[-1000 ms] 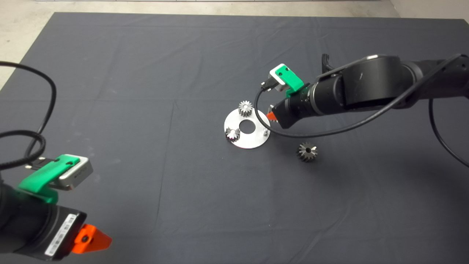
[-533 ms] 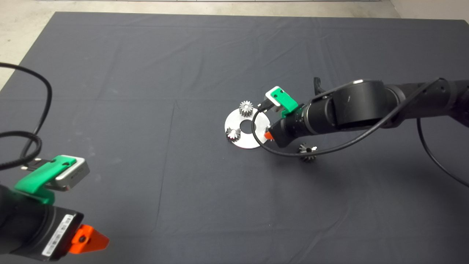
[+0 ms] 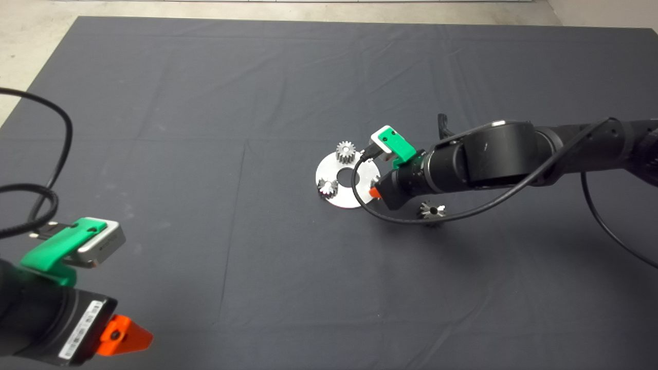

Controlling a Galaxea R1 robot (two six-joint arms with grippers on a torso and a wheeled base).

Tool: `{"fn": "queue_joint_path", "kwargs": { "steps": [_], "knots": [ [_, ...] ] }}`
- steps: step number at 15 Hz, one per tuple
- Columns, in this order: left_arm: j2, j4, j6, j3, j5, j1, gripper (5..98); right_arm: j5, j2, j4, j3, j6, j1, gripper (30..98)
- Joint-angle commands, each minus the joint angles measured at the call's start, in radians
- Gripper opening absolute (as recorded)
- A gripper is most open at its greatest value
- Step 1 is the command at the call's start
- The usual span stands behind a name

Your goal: Remove an incorrectly installed larger gear and replace it with the correct smaller gear

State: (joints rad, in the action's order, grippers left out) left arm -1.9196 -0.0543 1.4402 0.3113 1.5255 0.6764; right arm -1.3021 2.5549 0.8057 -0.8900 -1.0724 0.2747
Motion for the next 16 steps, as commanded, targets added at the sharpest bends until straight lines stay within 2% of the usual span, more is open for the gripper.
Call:
{"fn": "queue_joint_path", "kwargs": {
  "steps": [1, 9, 16],
  "knots": [
    [0.003, -0.016, 0.000, -0.015, 0.005, 0.009, 98.3, 0.010, 0.003, 0.061, 0.002, -0.011, 0.028, 40.4],
    [0.003, -0.016, 0.000, -0.015, 0.005, 0.009, 98.3, 0.012, 0.029, 0.078, -0.067, -0.011, 0.022, 40.4],
    [0.003, -0.016, 0.000, -0.015, 0.005, 0.009, 98.3, 0.012, 0.040, 0.098, -0.068, -0.009, 0.006, 40.4]
  ]
}}
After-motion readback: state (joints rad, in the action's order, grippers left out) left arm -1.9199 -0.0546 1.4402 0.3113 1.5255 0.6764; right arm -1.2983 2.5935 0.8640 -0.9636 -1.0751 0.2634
